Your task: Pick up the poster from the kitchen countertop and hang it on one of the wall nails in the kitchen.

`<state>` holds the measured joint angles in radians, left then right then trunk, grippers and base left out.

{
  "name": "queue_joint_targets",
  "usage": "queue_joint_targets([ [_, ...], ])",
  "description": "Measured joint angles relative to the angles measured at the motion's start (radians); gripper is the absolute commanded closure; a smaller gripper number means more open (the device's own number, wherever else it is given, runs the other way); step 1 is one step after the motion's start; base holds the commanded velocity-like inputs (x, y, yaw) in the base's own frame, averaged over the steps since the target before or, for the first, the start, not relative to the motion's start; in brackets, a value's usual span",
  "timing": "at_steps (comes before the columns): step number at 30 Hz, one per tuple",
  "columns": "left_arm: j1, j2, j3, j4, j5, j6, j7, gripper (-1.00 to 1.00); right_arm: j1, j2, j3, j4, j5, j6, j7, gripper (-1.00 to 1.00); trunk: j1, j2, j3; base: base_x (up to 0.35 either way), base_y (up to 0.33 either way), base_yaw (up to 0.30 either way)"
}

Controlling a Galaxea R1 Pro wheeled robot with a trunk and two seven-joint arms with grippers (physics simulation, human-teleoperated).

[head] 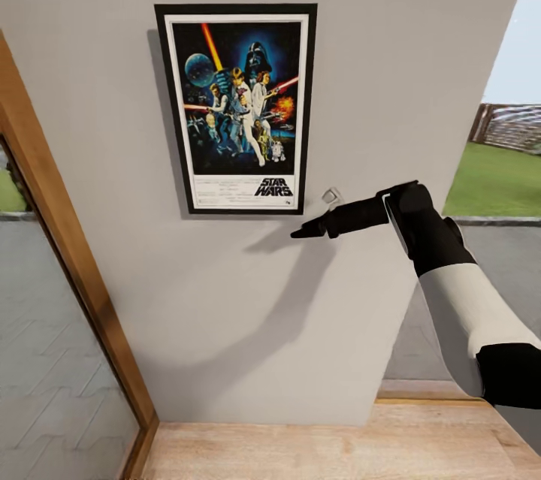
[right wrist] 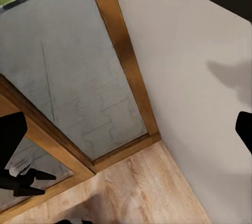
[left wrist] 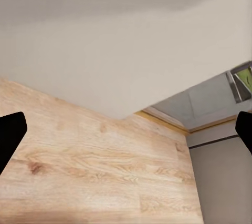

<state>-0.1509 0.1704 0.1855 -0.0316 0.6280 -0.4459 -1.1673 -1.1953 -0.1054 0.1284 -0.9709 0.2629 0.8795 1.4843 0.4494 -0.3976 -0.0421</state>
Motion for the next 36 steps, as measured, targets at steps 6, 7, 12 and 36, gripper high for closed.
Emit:
queue_joint_targets([
  [6, 0.000, 0.000, 0.000, 0.000, 0.000, 0.000, 0.000, -1.00, 0.001, 0.001, 0.000, -0.003, -0.001, -0.005, 0.002, -1.00, 0.000, 0.000, 0.000, -0.016, 0.000, 0.000],
  [7, 0.000, 0.000, 0.000, 0.000, 0.000, 0.000, 0.000, -1.00, 0.001, 0.001, 0.000, -0.003, -0.001, -0.006, 0.003, -1.00, 0.000, 0.000, 0.000, -0.004, 0.000, 0.000],
  [12, 0.000, 0.001, 0.000, 0.000, 0.001, -0.001, 0.000, -1.00, 0.036, 0.000, -0.001, -0.014, -0.009, -0.042, 0.004, -1.00, 0.000, 0.000, 0.000, -0.001, 0.000, 0.000],
  [36, 0.000, 0.011, 0.000, 0.001, 0.000, 0.000, 0.004, -1.00, 1.011, -0.007, -0.401, -0.047, -0.034, -0.575, 0.000, -1.00, 0.000, 0.000, 0.000, 0.000, 0.000, 0.000],
])
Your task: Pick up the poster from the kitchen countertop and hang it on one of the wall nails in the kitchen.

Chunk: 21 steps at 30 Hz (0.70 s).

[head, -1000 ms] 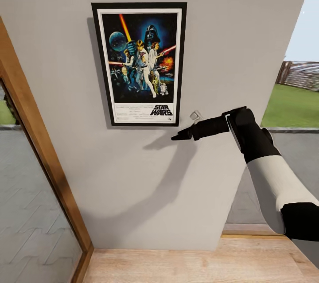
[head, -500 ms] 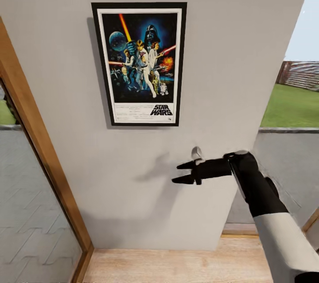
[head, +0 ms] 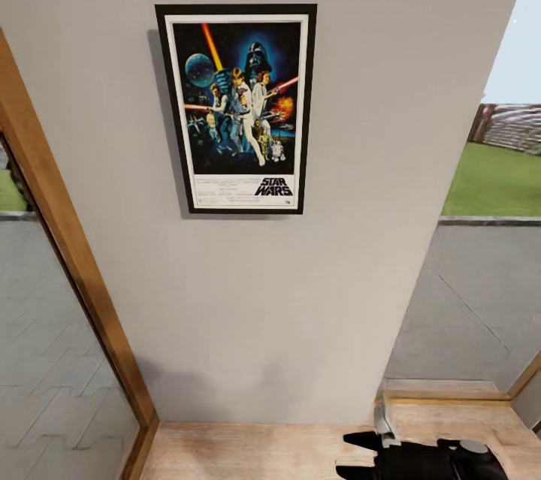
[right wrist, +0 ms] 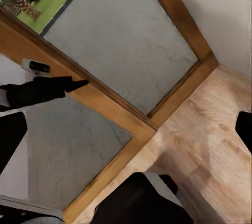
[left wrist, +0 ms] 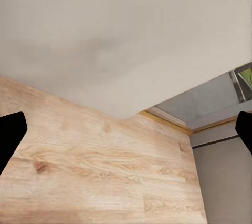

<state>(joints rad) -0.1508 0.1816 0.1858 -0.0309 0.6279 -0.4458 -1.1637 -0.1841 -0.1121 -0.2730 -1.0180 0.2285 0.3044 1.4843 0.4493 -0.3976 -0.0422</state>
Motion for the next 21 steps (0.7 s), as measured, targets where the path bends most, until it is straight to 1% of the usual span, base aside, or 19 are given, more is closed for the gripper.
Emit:
queue_joint_targets([
  [1, 0.000, 0.003, 0.000, 0.000, 0.000, 0.000, 0.000, -1.00, 0.006, -0.007, -0.003, 0.056, 0.001, -0.030, -0.014, -1.00, 0.000, 0.000, 0.000, 0.000, 0.000, 0.000],
  [3, 0.000, 0.007, 0.000, 0.000, 0.000, 0.000, 0.011, -1.00, 0.013, -0.029, -0.005, 0.184, 0.002, -0.084, -0.077, -1.00, 0.000, 0.000, 0.001, 0.000, 0.000, 0.000],
  [5, 0.000, 0.009, -0.001, 0.000, 0.000, 0.000, 0.047, -1.00, 0.015, -0.037, -0.005, 0.252, 0.001, -0.112, -0.120, -1.00, 0.000, 0.000, 0.003, 0.000, 0.000, 0.000],
  [6, 0.000, 0.009, -0.001, 0.000, -0.001, 0.000, 0.104, -1.00, 0.016, -0.041, -0.005, 0.310, 0.001, -0.140, -0.165, -1.00, 0.000, 0.000, 0.004, 0.000, 0.000, 0.000],
  [7, 0.000, 0.009, -0.002, 0.000, -0.002, -0.001, 0.140, -1.00, 0.016, -0.043, -0.005, 0.339, 0.001, -0.155, -0.188, -1.00, 0.000, 0.000, 0.006, 0.000, 0.000, 0.000],
  [8, 0.000, 0.008, -0.004, -0.001, -0.006, -0.001, 0.210, -1.00, 0.017, -0.046, -0.004, 0.389, 0.001, -0.181, -0.230, -1.00, 0.000, 0.000, 0.007, 0.000, 0.000, 0.000],
  [9, 0.000, 0.007, -0.006, -0.001, -0.010, -0.001, 0.246, -1.00, 0.017, -0.047, -0.004, 0.415, 0.001, -0.193, -0.252, -1.00, 0.000, 0.000, 0.009, 0.000, 0.000, 0.000],
  [11, 0.000, 0.006, -0.008, -0.001, -0.023, 0.000, 0.360, -1.00, 0.018, -0.048, -0.002, 0.492, 0.001, -0.220, -0.343, -1.00, 0.000, 0.000, 0.012, 0.000, 0.000, 0.000],
  [13, 0.000, 0.005, -0.009, -0.001, -0.030, -0.001, 0.433, -1.00, 0.018, -0.049, 0.000, 0.534, 0.002, -0.229, -0.446, -1.00, 0.000, 0.000, 0.015, 0.000, 0.000, 0.000],
  [14, 0.000, 0.005, -0.009, -0.001, -0.032, -0.001, 0.449, -1.00, 0.018, -0.049, 0.000, 0.541, 0.002, -0.230, -0.473, -1.00, 0.000, 0.000, 0.017, 0.000, 0.000, 0.000],
  [15, 0.000, 0.003, -0.009, -0.001, -0.034, -0.002, 0.479, -1.00, 0.018, -0.050, 0.001, 0.553, 0.002, -0.232, -0.522, -1.00, 0.000, 0.000, 0.018, 0.000, 0.000, 0.000],
  [20, 0.000, -0.002, -0.011, 0.000, -0.037, -0.002, 0.550, -1.00, 0.018, -0.049, 0.002, 0.601, 0.003, -0.234, -0.643, -1.00, 0.000, -0.001, 0.026, 0.000, 0.000, 0.000],
  [21, 0.000, -0.008, -0.011, -0.001, -0.037, -0.003, 0.574, -1.00, 0.018, -0.047, 0.004, 0.618, 0.003, -0.235, -0.690, -1.00, 0.000, -0.001, 0.027, 0.000, 0.000, 0.000],
])
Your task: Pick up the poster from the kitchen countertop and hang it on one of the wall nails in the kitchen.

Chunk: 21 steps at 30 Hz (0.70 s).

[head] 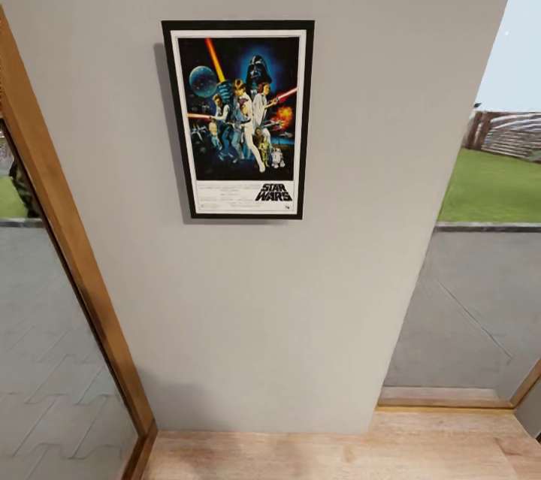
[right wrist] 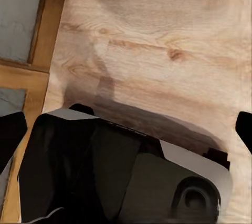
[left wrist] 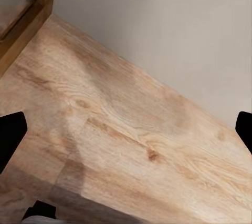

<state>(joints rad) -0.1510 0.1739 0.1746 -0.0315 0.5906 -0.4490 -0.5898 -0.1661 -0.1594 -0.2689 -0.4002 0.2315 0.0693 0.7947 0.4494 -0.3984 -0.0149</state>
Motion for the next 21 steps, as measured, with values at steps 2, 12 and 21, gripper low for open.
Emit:
queue_joint_targets([
  [2, 0.000, -0.007, 0.000, 0.000, -0.001, -0.001, 0.034, -1.00, 0.000, 0.004, 0.003, 0.020, -0.001, -0.001, -0.091, -1.00, 0.000, 0.000, 0.003, 0.000, 0.000, 0.000],
  [12, 0.000, -0.013, 0.000, -0.001, -0.001, -0.001, 0.057, -1.00, -0.001, 0.025, 0.006, 0.092, -0.004, -0.001, -0.387, -1.00, 0.000, -0.001, 0.019, 0.000, 0.000, 0.000],
  [21, 0.000, -0.012, 0.000, -0.001, -0.001, -0.001, 0.058, -1.00, -0.001, 0.056, 0.004, 0.148, -0.006, -0.003, -0.544, -1.00, 0.000, -0.001, 0.027, 0.000, 0.000, 0.000],
])
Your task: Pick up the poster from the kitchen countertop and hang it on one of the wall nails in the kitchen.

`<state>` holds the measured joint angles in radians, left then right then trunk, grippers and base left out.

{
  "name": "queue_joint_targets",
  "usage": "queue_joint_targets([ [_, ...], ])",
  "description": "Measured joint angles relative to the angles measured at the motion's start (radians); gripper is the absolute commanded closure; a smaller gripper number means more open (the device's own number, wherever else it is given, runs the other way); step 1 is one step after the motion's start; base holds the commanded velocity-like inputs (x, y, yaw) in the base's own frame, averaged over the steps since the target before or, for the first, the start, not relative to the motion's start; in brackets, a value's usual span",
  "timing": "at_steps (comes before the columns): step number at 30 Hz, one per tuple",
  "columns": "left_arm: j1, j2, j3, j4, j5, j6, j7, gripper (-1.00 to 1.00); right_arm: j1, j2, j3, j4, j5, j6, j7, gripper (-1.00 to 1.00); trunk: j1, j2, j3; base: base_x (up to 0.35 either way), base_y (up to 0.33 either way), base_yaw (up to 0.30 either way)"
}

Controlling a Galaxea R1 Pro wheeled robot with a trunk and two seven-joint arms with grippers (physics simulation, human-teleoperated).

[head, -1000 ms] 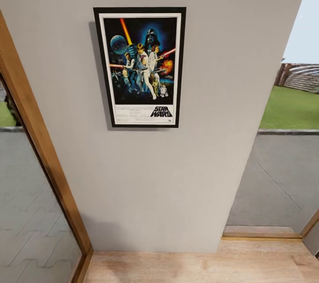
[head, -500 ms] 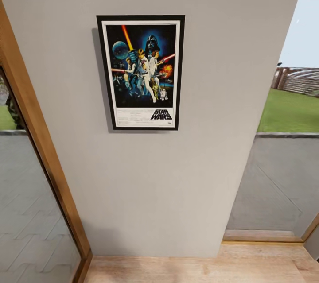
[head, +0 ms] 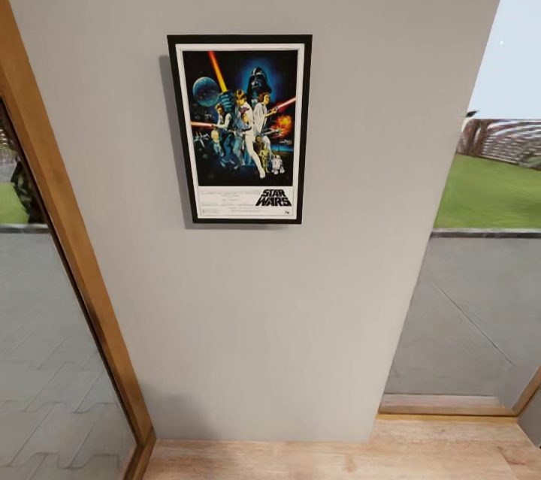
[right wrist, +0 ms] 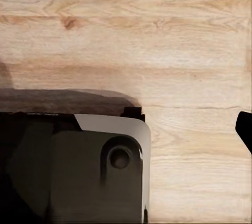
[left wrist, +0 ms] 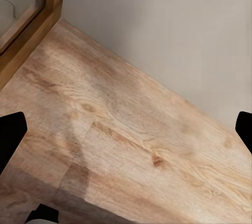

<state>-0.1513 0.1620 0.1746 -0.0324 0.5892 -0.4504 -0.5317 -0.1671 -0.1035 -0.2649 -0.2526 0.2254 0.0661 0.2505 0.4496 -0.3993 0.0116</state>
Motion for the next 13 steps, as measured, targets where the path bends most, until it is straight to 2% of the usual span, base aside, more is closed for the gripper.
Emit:
queue_joint_targets([
  [6, 0.000, 0.000, 0.000, 0.000, 0.000, 0.000, 0.000, -1.00, 0.000, 0.000, -0.001, 0.155, 0.000, 0.000, -0.009, -1.00, 0.000, 0.000, 0.000, 0.000, 0.000, 0.000],
  [13, 0.000, 0.001, 0.000, 0.000, 0.000, 0.000, 0.000, -1.00, 0.000, 0.000, 0.000, 0.199, -0.003, 0.000, -0.010, -1.00, 0.000, 0.000, 0.001, 0.000, 0.000, 0.000],
])
